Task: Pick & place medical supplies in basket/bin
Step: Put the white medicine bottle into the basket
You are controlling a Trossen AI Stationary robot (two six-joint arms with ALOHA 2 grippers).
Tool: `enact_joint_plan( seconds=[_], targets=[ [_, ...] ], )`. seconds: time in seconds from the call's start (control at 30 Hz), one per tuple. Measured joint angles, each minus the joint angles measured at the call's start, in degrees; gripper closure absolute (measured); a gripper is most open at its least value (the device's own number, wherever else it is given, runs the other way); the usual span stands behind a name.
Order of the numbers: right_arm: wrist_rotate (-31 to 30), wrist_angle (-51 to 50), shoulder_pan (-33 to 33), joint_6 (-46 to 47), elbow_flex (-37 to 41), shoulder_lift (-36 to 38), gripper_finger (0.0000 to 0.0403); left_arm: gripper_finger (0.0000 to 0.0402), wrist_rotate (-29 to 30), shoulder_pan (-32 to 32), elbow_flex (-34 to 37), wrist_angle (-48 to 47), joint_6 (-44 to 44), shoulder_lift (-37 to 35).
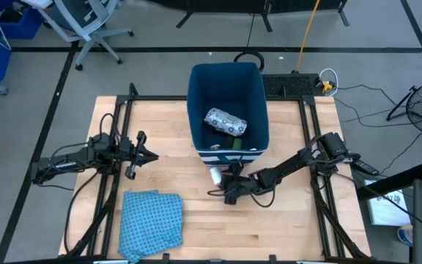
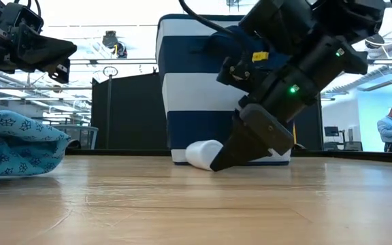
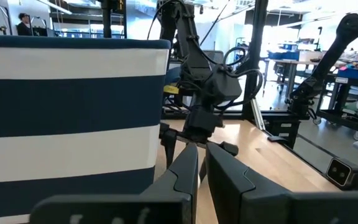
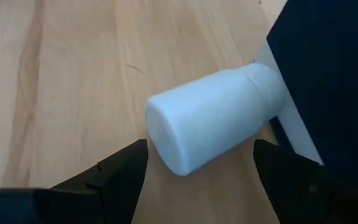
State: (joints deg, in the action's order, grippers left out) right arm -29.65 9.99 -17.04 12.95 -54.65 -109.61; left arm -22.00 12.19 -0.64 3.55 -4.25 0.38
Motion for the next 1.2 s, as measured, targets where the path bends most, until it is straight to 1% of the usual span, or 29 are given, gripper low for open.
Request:
enact_joint_plan(
  seconds=[0.17,0.33,0.47,0.6,0.77,1.0,1.1,1.13,1.2],
  targets=[
    [0.58,1.49,-0.32,2.29,0.02,-0.05,0.0117,0.0364,0.0,0.0,0.0,0.0,-0.02,0.0],
    [4.09,1.62,-1.62,6.17,0.06,-0.05,0.0117,0.0364,0.0,0.0,0.0,0.0,-0.15,-0.02],
    [5.04,2.02,-2.21,10.16,0.07,0.44,0.0117,0.0364,-0.02,0.0,0.0,0.01,-0.52,-0.02],
    [8.42,0.43,-2.37,9.63,0.07,2.5,0.0117,0.0364,-0.04,0.0,0.0,0.01,-0.59,-0.02],
    [8.68,-1.2,-5.5,-1.06,0.09,5.28,0.0117,0.0364,-0.09,0.0,0.0,0.02,-0.79,0.0],
    [8.5,-2.21,-10.41,-27.17,0.09,10.82,0.0117,0.0364,-0.1,0.0,0.0,0.01,-0.06,0.02],
    [6.23,-2.33,-9.75,-35.25,-0.19,13.28,0.0118,0.0364,-0.04,0.0,0.01,0.02,1.04,0.02],
    [5.7,-3.42,-8.89,-37.96,-0.72,14.04,0.0119,0.0364,-0.04,-0.01,0.0,0.0,1.14,0.05],
    [6.74,-8.33,-7.04,-42.09,-2.6,15.59,0.0122,0.0364,0.12,-0.01,0.01,0.01,1.1,0.05]
  ],
)
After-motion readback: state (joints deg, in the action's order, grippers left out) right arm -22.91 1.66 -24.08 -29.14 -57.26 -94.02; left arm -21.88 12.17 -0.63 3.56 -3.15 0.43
